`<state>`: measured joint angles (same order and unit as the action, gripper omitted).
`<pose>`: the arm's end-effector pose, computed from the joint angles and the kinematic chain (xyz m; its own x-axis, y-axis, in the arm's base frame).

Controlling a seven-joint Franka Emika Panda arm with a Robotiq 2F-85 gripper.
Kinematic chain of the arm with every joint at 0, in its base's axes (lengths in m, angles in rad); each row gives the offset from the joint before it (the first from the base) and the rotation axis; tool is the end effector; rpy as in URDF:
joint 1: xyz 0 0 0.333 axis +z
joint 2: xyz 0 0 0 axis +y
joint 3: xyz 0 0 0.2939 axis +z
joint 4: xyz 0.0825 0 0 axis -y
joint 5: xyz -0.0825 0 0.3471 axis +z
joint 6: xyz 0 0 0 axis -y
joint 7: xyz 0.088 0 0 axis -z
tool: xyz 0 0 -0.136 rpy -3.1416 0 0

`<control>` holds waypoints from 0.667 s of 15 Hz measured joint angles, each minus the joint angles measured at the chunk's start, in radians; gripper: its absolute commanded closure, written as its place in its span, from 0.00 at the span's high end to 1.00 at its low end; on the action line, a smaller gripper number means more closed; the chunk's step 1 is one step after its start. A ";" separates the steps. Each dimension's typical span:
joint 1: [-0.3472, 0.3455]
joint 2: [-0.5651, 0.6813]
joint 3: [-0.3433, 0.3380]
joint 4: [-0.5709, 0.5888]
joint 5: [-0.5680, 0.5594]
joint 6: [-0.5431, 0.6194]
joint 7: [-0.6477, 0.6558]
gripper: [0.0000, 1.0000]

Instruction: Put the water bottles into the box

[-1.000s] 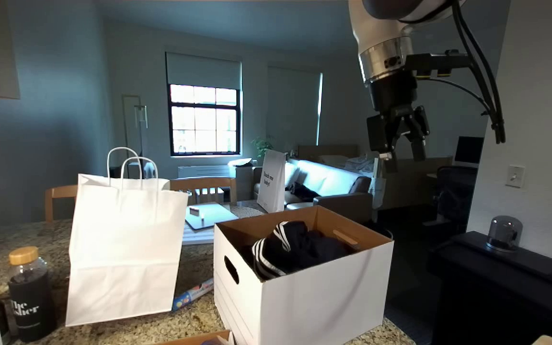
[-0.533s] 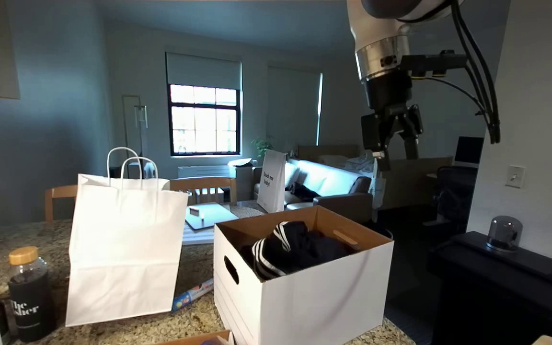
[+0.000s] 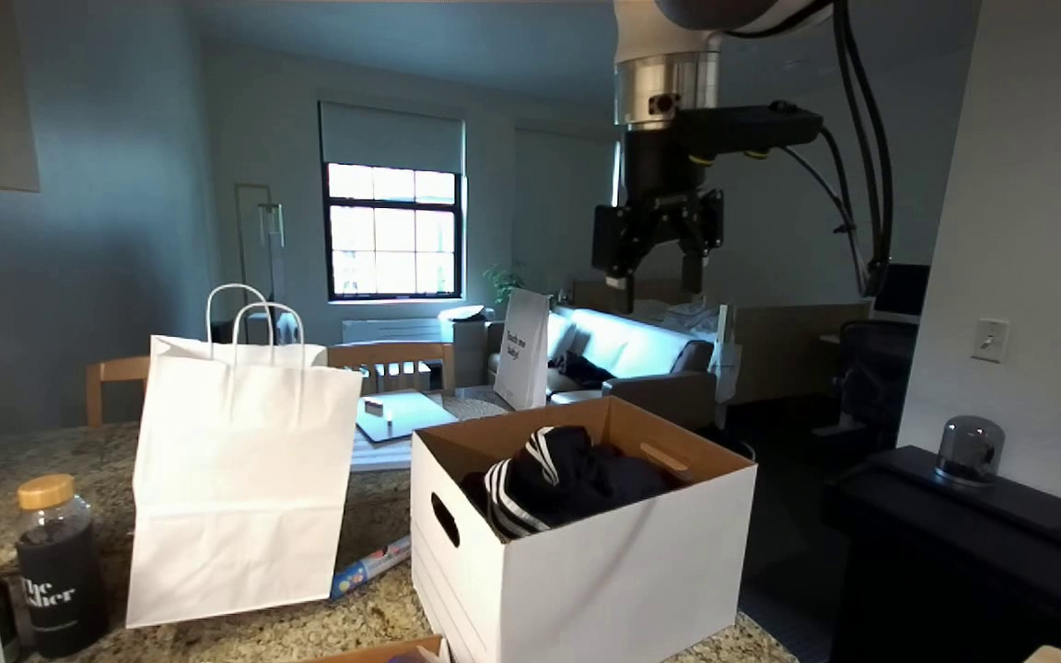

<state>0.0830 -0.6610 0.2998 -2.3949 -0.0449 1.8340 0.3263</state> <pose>0.3194 0.1348 0.5047 0.9894 0.0267 0.1424 -0.0007 -0.9820 0.1888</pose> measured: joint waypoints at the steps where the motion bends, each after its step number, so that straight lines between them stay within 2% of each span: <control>1: 0.011 0.019 0.027 0.001 0.006 0.038 0.030 1.00; 6: 0.062 0.198 0.163 0.087 0.008 0.130 0.152 1.00; 10: 0.127 0.395 0.198 0.218 0.023 0.129 0.162 1.00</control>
<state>0.2104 -0.2659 0.4977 -2.1767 -0.0222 1.9634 0.4884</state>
